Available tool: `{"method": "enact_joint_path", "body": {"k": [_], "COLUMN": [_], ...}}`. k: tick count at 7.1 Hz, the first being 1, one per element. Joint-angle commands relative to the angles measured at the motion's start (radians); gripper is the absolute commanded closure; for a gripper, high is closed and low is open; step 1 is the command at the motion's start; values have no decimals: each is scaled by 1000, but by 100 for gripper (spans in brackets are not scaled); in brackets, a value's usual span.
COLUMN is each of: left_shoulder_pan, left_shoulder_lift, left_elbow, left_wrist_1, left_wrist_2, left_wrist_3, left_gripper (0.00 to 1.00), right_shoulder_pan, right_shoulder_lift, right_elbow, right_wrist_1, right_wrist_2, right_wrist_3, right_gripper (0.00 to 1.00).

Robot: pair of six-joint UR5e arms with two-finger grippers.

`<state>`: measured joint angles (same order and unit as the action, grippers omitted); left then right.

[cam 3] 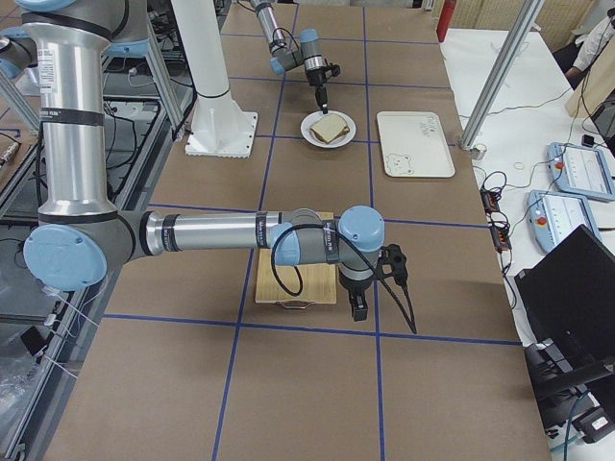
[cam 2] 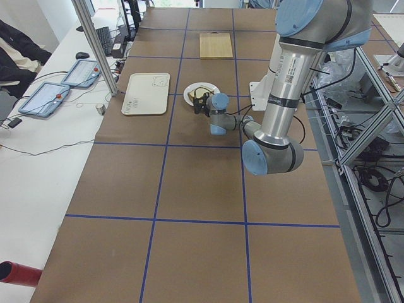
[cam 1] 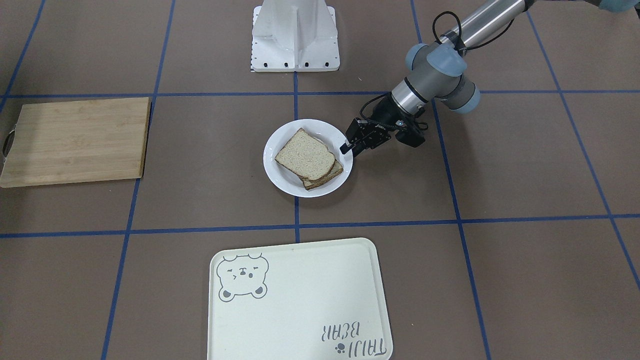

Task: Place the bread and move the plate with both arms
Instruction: 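Move the left gripper to the plate rim and grip it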

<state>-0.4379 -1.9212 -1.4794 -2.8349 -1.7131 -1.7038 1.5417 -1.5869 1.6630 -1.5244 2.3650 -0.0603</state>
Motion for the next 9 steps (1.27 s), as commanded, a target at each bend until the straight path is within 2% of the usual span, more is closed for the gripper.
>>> {"method": "enact_joint_path", "body": {"k": [1, 2, 4, 5, 6, 9], "left_shoulder_pan": [11, 11, 39, 41, 41, 36], "left_shoulder_lift": [-13, -21, -33, -35, -38, -77], "left_elbow": [8, 11, 19, 58, 82, 68], "left_wrist_1": [0, 0, -27, -123, -194, -215], "left_wrist_2": [3, 3, 6, 4, 4, 6], "left_wrist_3": [0, -2, -4, -2, -52, -178], "left_gripper": [56, 60, 91, 98, 100, 100], "right_shoulder_pan": [0, 0, 0, 0, 0, 0], "right_shoulder_lift": [4, 4, 4, 4, 5, 7], "right_elbow": [3, 3, 3, 3, 3, 1], "right_wrist_1": [1, 1, 1, 1, 1, 1], "right_wrist_2": [0, -1, -1, -1, -1, -3], "right_wrist_3": [33, 31, 31, 31, 31, 31], "right_gripper": [0, 0, 0, 0, 0, 0]}}
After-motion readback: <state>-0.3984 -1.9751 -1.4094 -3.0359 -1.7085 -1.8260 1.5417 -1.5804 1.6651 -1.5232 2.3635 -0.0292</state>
